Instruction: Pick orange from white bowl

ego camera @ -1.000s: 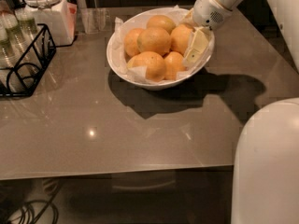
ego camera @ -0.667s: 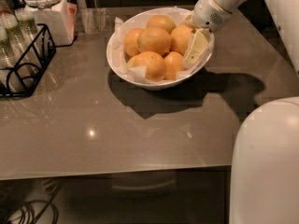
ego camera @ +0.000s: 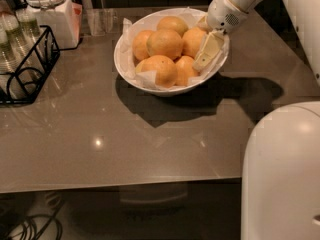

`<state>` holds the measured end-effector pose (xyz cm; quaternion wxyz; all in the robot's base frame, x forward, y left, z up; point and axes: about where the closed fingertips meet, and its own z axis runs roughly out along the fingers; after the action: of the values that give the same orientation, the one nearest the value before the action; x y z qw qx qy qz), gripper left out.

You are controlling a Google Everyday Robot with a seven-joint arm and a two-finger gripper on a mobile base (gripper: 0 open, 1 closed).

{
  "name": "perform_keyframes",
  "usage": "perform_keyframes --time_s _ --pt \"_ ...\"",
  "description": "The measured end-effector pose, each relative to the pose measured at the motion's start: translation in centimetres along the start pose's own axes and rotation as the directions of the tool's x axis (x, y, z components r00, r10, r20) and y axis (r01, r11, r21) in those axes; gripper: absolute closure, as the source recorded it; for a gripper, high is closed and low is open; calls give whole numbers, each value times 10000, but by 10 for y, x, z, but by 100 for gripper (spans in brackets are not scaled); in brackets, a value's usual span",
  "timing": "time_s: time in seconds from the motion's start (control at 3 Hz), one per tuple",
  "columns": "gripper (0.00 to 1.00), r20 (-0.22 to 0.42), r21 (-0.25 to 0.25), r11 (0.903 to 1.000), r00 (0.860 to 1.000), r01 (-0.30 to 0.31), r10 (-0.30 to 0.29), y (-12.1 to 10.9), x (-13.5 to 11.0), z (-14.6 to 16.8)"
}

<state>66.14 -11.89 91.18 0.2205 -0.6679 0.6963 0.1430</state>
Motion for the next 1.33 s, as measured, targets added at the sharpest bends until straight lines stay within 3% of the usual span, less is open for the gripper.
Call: perform_keyframes --time_s 0.67,1.0,1.33 --pt "100 -85 255 9996 9999 -134 136 -4 6 -7" --pt "100 -116 295 9994 9998 -186 189 -5 8 -9" --pt "100 314 574 9967 9980 -574 557 -4 10 -18"
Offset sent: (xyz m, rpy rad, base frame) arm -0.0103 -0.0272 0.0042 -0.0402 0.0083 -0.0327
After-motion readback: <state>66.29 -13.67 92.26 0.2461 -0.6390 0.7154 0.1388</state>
